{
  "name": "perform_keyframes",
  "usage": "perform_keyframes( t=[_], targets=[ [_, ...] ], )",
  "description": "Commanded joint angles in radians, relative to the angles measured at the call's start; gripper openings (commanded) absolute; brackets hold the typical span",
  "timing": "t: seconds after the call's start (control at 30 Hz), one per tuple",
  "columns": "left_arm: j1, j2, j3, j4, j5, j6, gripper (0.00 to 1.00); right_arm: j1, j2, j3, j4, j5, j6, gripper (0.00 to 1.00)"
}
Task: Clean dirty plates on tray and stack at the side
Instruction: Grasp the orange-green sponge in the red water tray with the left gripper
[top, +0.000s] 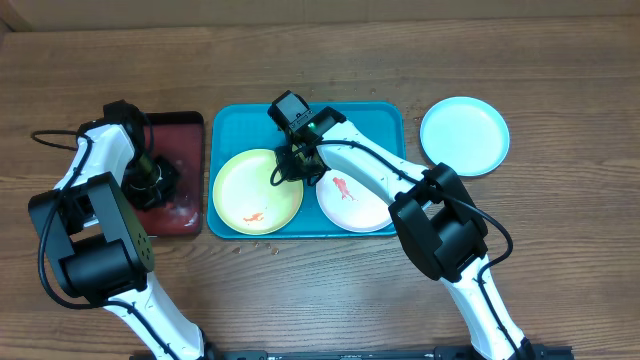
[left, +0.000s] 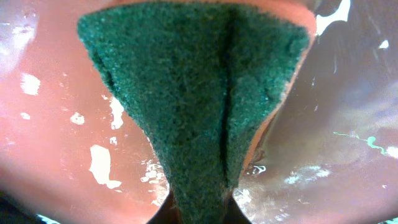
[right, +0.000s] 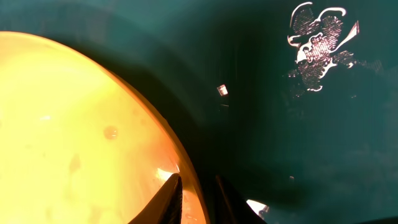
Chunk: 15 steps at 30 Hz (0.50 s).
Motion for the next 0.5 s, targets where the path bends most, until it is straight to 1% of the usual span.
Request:
perform_keyframes(
  t=[0.0, 0.2, 0.23, 0.3, 0.33, 0.37, 0.47],
  targets=[
    [0.012, 0.004, -0.004, 0.003, -0.122, -0.006, 0.04, 0.002, 0.023, -0.038, -0.014, 0.024, 0.000, 0.20],
    [0.020, 0.004, 0.024, -0.022, -0.129, 0.001, 0.05, 0.002, 0.023, -0.038, -0.014, 0.024, 0.000, 0.20],
    [0.020, 0.004, 0.026, -0.024, -0.129, 0.002, 0.10, 0.002, 0.023, -0.038, -0.014, 0.024, 0.000, 0.20],
    [0.020, 0.004, 0.026, -0.024, -0.129, 0.005, 0.15, 0.002, 0.023, -0.038, -0.014, 0.024, 0.000, 0.20],
    [0.020, 0.004, 0.026, -0.023, -0.129, 0.005, 0.20, 0.002, 0.023, -0.038, -0.014, 0.024, 0.000, 0.20],
    [0.020, 0.004, 0.026, -0.022, -0.129, 0.007, 0.22, 0.002, 0.023, -0.038, -0.015, 0.024, 0.000, 0.20],
    [0.021, 0.004, 0.026, -0.013, -0.129, 0.048, 0.24, 0.002, 0.023, -0.038, -0.022, 0.024, 0.000, 0.20]
  ],
)
